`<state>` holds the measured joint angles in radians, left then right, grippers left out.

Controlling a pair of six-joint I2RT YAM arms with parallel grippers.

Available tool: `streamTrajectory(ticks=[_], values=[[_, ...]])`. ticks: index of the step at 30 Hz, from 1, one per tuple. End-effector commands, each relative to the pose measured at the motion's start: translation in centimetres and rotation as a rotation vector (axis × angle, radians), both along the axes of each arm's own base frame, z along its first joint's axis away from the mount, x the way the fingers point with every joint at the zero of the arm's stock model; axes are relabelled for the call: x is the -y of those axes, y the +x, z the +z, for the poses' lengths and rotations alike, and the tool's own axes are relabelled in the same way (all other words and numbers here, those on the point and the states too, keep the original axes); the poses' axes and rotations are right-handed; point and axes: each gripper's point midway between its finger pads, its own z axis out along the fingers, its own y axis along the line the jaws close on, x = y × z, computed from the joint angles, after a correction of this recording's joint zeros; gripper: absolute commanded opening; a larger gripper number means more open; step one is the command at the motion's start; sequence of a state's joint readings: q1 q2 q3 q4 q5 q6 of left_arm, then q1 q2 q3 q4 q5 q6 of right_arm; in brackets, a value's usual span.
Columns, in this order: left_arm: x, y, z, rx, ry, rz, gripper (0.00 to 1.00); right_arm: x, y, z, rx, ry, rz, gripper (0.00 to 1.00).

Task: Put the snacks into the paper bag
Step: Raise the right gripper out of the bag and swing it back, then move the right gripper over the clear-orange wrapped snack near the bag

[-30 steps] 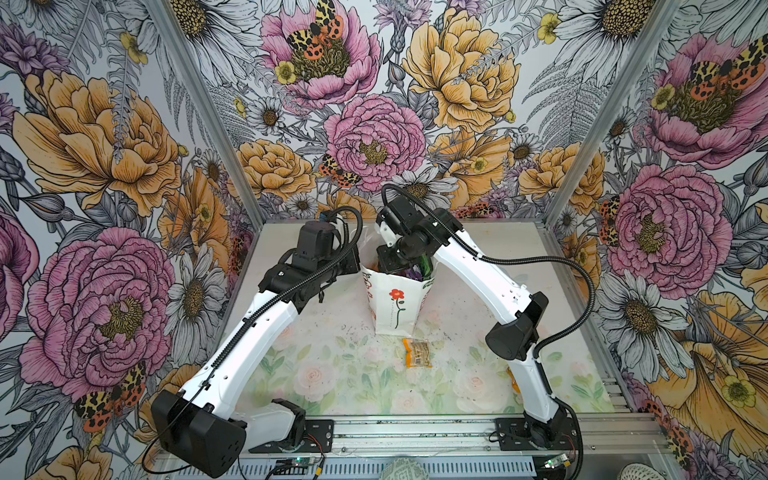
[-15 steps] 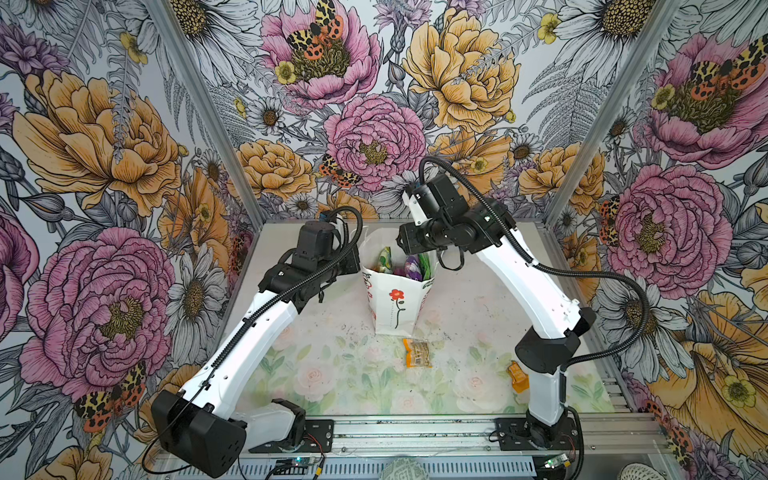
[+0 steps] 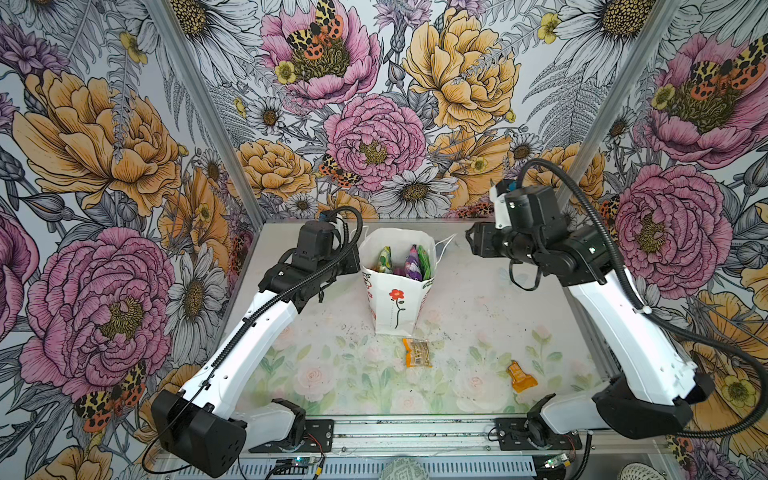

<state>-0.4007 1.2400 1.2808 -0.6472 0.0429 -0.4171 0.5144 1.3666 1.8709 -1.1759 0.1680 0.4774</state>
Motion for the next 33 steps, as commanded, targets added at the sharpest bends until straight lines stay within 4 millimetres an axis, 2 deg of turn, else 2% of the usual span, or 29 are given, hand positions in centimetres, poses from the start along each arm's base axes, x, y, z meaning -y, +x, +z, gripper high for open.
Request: streamTrajectory(ticks=[1,5,8,12,18,22,28,33], values=[[-0.3,1.0,3.5,0.105,-0.046,0.018,0.0,3.5,-0.1,-1.7,-0.002,0.076,-0.129,0.61],[-0.3,1.0,3.5,0.104,-0.045,0.021,0.0,6.8,-1.0,-7.3,-0.138,0.158,-0.226,0.61],[-0.3,1.1,3.4,0.104,-0.041,0.021,0.0,8.0,-1.6,-10.9,-0.225,0.206,-0.267,0.61],[-0.2,1.1,3.4,0.103,-0.042,0.019,0.0,8.0,-2.3,-15.3,-0.32,0.235,-0.296,0.61],[-0.3,1.0,3.5,0.107,-0.043,0.02,0.0,7.2,-3.5,-20.3,-0.427,0.29,-0.317,0.61],[-0.2,1.0,3.4,0.103,-0.044,0.018,0.0,5.8,-4.4,-22.8,-0.485,0.308,-0.3,0.62],[-0.2,1.1,3.2,0.099,-0.041,0.019,0.0,3.8,-5.6,-24.9,-0.539,0.281,-0.27,0.63],[-0.2,1.1,3.3,0.1,-0.042,0.02,0.0,1.8,-7.4,-26.8,-0.602,0.27,-0.24,0.63]])
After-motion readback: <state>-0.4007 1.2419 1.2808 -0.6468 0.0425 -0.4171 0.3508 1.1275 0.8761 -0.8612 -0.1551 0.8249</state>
